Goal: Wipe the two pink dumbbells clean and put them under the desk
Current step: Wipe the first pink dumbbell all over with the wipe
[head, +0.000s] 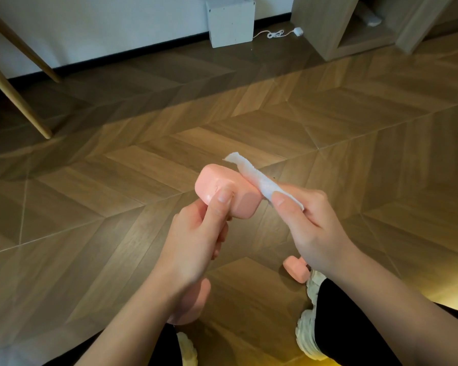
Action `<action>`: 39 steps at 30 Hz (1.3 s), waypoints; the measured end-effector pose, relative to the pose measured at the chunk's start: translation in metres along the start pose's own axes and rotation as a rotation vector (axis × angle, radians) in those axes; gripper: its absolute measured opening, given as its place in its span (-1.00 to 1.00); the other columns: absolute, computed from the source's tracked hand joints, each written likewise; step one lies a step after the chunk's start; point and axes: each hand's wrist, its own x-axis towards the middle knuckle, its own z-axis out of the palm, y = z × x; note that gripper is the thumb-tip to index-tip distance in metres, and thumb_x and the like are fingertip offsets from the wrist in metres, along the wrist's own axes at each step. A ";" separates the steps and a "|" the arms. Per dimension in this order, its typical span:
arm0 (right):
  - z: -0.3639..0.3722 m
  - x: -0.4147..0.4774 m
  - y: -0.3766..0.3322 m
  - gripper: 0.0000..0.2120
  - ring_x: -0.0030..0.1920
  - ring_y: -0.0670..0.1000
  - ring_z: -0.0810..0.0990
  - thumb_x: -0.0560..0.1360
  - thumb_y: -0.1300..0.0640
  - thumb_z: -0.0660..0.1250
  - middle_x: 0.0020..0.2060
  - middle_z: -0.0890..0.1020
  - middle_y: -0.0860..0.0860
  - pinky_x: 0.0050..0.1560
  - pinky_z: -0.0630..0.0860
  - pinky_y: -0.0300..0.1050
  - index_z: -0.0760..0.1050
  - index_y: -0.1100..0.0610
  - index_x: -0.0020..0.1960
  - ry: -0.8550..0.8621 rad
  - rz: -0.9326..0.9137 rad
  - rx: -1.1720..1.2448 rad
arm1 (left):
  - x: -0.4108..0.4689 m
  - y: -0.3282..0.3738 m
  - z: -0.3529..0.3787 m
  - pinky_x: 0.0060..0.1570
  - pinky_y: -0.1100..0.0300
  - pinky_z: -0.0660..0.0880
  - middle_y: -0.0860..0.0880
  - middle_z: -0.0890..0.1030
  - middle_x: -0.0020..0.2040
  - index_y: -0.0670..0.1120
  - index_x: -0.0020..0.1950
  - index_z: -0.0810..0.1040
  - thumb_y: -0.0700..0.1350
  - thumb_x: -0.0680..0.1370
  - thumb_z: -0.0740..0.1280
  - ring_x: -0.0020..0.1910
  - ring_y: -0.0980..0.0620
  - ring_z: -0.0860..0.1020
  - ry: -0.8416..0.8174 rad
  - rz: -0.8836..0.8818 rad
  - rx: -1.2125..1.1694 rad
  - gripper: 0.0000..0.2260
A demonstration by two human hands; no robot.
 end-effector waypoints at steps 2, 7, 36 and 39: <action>-0.001 -0.001 0.000 -0.64 -0.19 -0.37 0.49 0.62 0.39 0.04 -0.28 0.50 -0.48 -0.09 0.35 -0.44 0.48 0.36 0.31 0.022 -0.025 -0.029 | 0.000 0.000 0.001 -0.41 0.20 0.24 0.01 0.37 -0.44 0.00 -0.37 0.41 0.48 0.35 0.19 -0.47 0.09 0.29 0.003 0.004 -0.028 -0.46; 0.001 -0.001 0.000 -0.60 -0.33 -0.17 0.36 0.64 0.22 0.06 -0.40 0.43 -0.25 -0.21 0.30 -0.26 0.42 0.12 0.43 0.067 0.011 -0.019 | 0.002 0.000 0.001 -0.44 0.20 0.22 0.01 0.39 -0.43 -0.02 -0.36 0.43 0.48 0.33 0.20 -0.46 0.08 0.29 0.023 0.020 -0.075 -0.46; 0.000 0.004 0.004 -0.61 0.00 0.26 0.55 0.59 0.13 0.09 -0.09 0.57 0.39 0.14 0.46 0.06 0.62 0.29 0.15 0.132 0.241 0.226 | -0.004 -0.002 0.010 -0.34 0.06 0.20 0.03 0.36 -0.43 -0.18 -0.29 0.45 0.48 0.35 0.24 -0.39 0.05 0.27 -0.100 0.019 0.038 -0.34; 0.000 0.003 0.003 -0.57 -0.17 0.19 0.52 0.56 0.07 0.11 -0.26 0.55 0.30 -0.04 0.42 0.00 0.58 0.42 -0.02 0.100 0.247 0.238 | -0.003 -0.003 0.008 -0.29 -0.01 0.21 0.02 0.37 -0.42 -0.20 -0.26 0.45 0.47 0.35 0.23 -0.37 0.03 0.27 -0.118 0.019 0.099 -0.33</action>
